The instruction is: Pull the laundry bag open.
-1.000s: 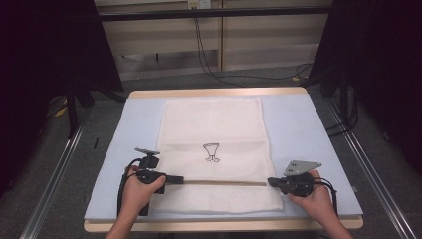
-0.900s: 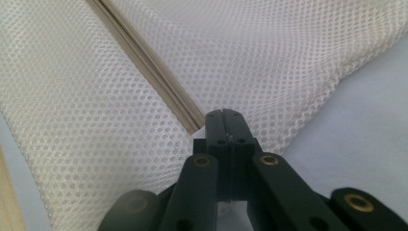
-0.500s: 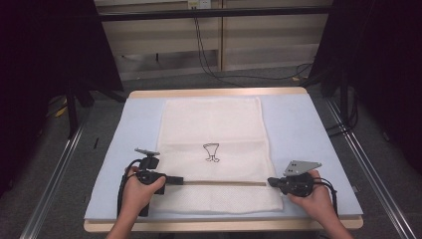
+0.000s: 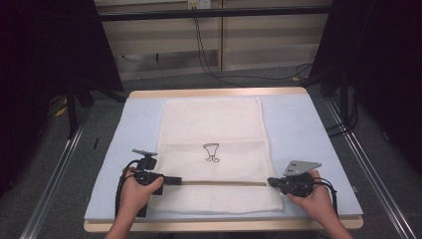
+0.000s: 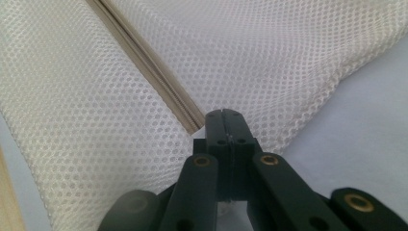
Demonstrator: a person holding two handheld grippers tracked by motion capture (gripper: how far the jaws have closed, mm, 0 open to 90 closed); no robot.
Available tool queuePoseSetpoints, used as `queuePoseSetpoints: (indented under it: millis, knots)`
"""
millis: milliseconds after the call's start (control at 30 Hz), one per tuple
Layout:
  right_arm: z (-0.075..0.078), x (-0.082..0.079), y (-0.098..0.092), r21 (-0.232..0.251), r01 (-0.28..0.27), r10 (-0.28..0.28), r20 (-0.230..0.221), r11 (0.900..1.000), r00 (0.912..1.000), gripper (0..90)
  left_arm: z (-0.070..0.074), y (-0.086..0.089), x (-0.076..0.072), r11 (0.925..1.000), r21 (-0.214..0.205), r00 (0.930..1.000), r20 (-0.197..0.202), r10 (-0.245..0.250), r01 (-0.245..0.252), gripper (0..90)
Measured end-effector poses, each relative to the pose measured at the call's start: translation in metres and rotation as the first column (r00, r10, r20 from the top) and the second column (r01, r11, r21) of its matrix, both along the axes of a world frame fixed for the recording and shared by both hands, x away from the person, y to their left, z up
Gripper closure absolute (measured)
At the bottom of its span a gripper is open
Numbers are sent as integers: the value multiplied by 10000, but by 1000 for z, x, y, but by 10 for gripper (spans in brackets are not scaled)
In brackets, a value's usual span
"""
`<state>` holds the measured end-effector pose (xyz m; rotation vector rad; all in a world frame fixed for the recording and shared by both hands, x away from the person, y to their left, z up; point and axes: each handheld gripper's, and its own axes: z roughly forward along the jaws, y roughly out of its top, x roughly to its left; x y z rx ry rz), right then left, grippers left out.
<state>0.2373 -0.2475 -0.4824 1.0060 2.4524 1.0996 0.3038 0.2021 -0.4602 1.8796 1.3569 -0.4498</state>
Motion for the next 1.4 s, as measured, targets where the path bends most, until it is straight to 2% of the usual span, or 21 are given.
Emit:
queuePoseSetpoints:
  millis: [167, 200, 333, 433, 567, 633, 833, 933, 1000, 1233, 1400]
  knots:
    - [0, 0, 0, -6, -31, 31, 10, 10000, 10000, 900, 0, -1, 0, 10000, 38, 10000, -64, 57, -57, 873]
    - [0, 0, 0, -17, -37, 37, 7, 10000, 10000, 900, 0, 1, 0, 9998, 212, 10000, 60, 26, -28, 873]
    - [0, 0, 0, -17, -44, 44, 9, 10000, 10000, 900, 1, 3, -1, 9997, -17, 9997, -77, 244, -244, 873]
    - [0, 1, 0, -19, -55, 55, 1, 10000, 10000, 900, 0, 5, -1, 9999, 126, 10000, 14, 93, -93, 873]
    - [0, 1, 0, -31, -56, 56, 8, 10000, 10000, 900, 1, 6, -1, 9998, 28, 9998, -44, 204, -204, 873]
    - [0, 1, 0, -13, -46, 46, -14, 10000, 10000, 900, 0, 7, -1, 9997, 124, 9998, -12, 206, -205, 873]
    - [0, 1, 0, -6, -53, 53, -48, 10000, 10000, 900, 0, 10, -1, 9996, -95, 9995, -198, 250, -251, 873]
    - [0, 1, 0, -3, -49, 49, -63, 10000, 10000, 900, 0, 11, 0, 9997, 125, 9997, -132, 203, -201, 873]
    - [0, 1, 0, -4, -53, 53, -61, 10000, 10000, 900, -1, 12, -1, 9995, -67, 9993, -213, 300, -301, 873]
    - [0, 1, 0, -11, -61, 61, -51, 10000, 10000, 900, 0, 13, 0, 9996, 1, 9993, -214, 290, -290, 873]
    - [0, 1, -1, -9, -77, 77, -73, 10000, 9999, 900, -1, 14, -1, 9992, -113, 9990, -228, 379, -381, 873]
